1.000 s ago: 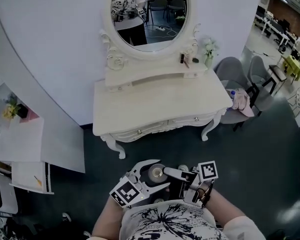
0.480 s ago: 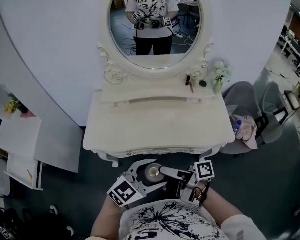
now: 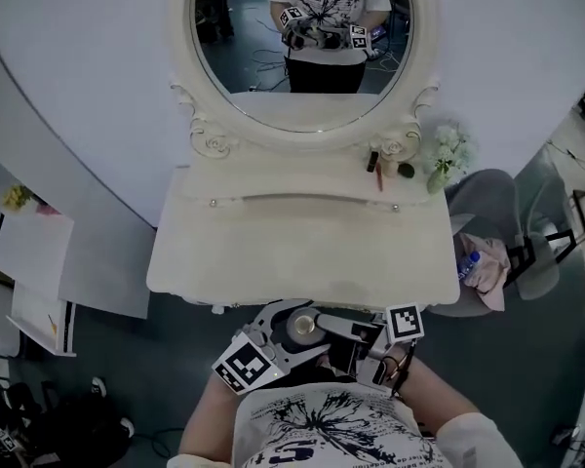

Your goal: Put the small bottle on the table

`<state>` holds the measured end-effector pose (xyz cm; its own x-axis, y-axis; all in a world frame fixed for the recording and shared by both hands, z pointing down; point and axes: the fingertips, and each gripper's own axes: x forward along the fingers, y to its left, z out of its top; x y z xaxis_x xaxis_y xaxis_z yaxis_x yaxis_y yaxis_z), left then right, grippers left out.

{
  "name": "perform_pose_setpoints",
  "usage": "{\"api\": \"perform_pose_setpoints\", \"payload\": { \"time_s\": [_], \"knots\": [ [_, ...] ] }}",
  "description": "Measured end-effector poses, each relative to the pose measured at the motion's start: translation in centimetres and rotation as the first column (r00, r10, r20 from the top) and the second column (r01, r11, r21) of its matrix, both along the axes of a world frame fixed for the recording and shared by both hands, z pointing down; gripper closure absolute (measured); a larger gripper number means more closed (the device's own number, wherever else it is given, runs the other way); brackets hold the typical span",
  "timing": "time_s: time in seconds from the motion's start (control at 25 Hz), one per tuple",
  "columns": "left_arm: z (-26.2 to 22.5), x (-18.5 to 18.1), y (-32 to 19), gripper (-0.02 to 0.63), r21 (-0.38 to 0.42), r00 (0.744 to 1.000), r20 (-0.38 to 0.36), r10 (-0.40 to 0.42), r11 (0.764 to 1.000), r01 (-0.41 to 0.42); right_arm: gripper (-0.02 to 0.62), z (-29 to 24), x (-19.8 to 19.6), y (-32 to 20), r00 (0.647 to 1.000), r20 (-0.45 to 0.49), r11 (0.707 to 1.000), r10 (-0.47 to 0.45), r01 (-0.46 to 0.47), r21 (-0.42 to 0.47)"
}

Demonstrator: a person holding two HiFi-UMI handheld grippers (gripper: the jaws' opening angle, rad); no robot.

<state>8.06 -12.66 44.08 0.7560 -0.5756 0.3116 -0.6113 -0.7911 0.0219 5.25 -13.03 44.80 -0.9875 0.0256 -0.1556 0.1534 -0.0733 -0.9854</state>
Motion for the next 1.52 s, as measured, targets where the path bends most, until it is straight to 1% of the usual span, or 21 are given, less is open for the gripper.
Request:
{"api": "perform_pose_setpoints", "payload": {
  "time_s": [0.2, 0.52, 0.72, 0.88, 1.0, 1.2, 1.32, 1.52],
  "knots": [
    [1.0, -1.2, -4.5, 0.256, -0.015, 1.000, 0.016, 0.016, 1.000, -0.015, 0.225, 0.9, -1.2, -4.6, 1.000, 0.008, 1.000, 0.021, -0.021, -0.007],
    [2.1, -4.8, -12.2, 0.256, -0.011, 0.998, 0.028, 0.053, 0.999, -0.053, 0.225, 1.8, -4.9, -12.3, 0.999, 0.010, 0.999, 0.050, -0.050, -0.003],
    [3.3, -6.7, -15.6, 0.256, -0.003, 0.996, 0.050, 0.074, 0.997, -0.074, 0.225, 2.8, -6.8, -15.7, 0.997, 0.018, 0.997, 0.070, -0.071, 0.015],
    [5.1, -7.8, -17.3, 0.256, -0.013, 0.995, 0.056, 0.084, 0.996, -0.084, 0.225, 4.6, -7.9, -17.6, 0.996, 0.009, 0.996, 0.090, -0.090, 0.018],
    [6.9, -8.6, -18.4, 0.256, -0.034, 0.996, 0.041, 0.084, 0.996, -0.083, 0.225, 6.5, -8.6, -18.7, 0.994, -0.013, 0.995, 0.104, -0.104, 0.003],
    [10.0, -9.6, -19.5, 0.256, -0.064, 0.998, 0.026, 0.050, 0.997, -0.049, 0.225, 9.7, -9.5, -19.7, 0.992, -0.050, 0.993, 0.112, -0.113, -0.020],
    [11.6, -9.6, -19.8, 0.256, -0.078, 1.000, 0.015, 0.025, 0.997, -0.024, 0.225, 11.2, -9.4, -20.0, 0.991, -0.068, 0.992, 0.119, -0.122, -0.033],
    [14.9, -9.4, -19.7, 0.256, -0.134, 1.000, 0.010, 0.012, 0.991, -0.011, 0.225, 14.5, -9.1, -20.1, 0.988, -0.106, 0.992, 0.116, -0.121, -0.046]
  ]
}}
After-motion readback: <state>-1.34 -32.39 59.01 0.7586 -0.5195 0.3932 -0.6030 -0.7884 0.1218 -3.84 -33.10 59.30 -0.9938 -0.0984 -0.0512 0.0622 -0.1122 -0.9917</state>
